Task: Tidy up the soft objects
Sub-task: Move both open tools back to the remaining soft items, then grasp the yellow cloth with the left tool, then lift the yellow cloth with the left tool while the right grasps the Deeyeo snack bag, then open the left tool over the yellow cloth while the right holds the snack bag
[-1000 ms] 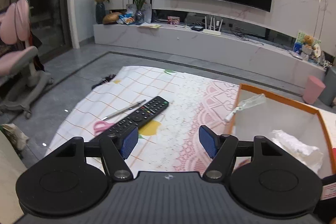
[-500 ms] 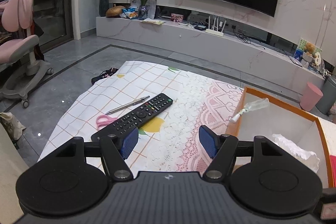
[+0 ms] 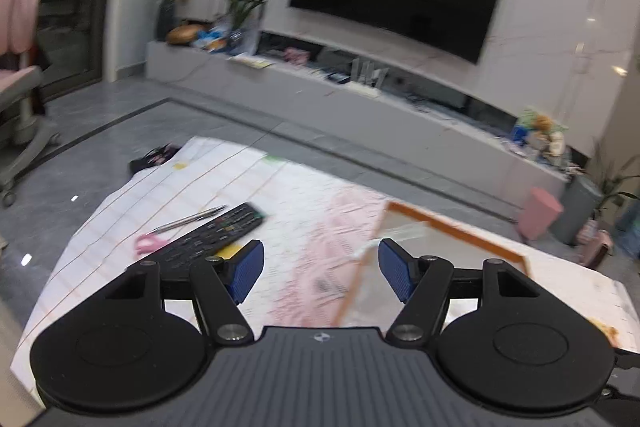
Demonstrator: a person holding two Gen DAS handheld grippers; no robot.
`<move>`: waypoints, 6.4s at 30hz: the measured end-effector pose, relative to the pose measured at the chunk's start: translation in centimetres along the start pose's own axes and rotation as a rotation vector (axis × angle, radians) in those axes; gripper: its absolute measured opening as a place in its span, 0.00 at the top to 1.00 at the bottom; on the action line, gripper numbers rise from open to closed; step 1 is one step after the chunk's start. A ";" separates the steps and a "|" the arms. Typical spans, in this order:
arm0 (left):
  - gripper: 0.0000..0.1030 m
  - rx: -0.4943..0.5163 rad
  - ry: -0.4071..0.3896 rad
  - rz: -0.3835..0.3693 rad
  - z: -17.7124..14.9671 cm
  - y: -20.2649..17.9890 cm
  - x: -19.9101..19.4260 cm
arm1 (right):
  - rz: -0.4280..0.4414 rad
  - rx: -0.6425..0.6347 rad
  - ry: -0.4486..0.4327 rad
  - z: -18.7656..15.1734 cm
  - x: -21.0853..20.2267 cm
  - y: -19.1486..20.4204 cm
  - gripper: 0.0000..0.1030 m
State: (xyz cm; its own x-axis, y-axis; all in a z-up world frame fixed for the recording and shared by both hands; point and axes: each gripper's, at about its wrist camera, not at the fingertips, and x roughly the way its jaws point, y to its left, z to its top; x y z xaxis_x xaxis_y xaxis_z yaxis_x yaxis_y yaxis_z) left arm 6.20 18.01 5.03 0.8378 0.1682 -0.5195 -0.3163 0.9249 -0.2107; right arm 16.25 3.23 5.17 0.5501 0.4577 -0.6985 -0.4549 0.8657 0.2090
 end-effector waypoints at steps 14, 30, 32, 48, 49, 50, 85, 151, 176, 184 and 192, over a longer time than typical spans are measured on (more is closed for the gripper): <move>0.23 0.170 -0.040 -0.237 -2.3 -9.8 -3.8 | -0.187 0.039 -0.285 -4.3 -11.9 -13.0 0.02; 0.22 0.376 0.120 -0.413 -10.9 -20.3 -1.9 | -0.598 0.095 -0.268 -8.1 -14.8 -28.0 0.02; 0.22 0.394 0.101 -0.444 -12.3 -21.5 -1.9 | -0.640 0.087 -0.220 -8.6 -14.4 -29.6 0.02; 0.20 0.690 -0.037 -0.526 -20.8 -31.5 -3.0 | -0.423 0.381 -0.126 -9.1 -11.3 -37.8 0.02; 0.20 0.687 -0.041 -0.517 -21.5 -32.1 -2.6 | -0.419 0.399 -0.131 -9.2 -11.6 -38.1 0.02; 0.20 0.686 -0.045 -0.512 -22.0 -32.5 -2.3 | -0.414 0.414 -0.139 -9.3 -11.9 -38.4 0.02; 0.98 0.462 -0.069 -0.263 -24.7 -33.3 4.2 | -0.323 0.648 -0.122 -11.5 -11.6 -42.8 0.02; 0.97 0.503 0.259 -0.459 -25.0 -24.2 2.7 | -0.432 0.166 0.152 -13.6 -9.8 -34.5 0.37; 0.42 0.556 0.235 -0.530 -25.9 -26.8 2.7 | -0.423 0.223 0.303 -13.6 -2.6 -37.0 0.08; 0.36 0.531 0.170 -0.419 -27.0 -27.8 3.4 | -0.446 0.297 0.254 -13.1 -2.7 -38.1 0.08; 0.32 0.438 0.182 -0.293 -26.7 -30.3 3.9 | -0.434 0.332 0.249 -13.2 -2.7 -39.6 0.10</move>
State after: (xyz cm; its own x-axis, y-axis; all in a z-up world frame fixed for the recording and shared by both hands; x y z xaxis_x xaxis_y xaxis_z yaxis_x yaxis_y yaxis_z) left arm 7.22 -18.48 -12.70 0.7603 -0.1425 -0.6337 0.1652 0.9860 -0.0235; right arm 23.47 -34.96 -10.26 0.4374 0.0214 -0.8990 0.0400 0.9983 0.0432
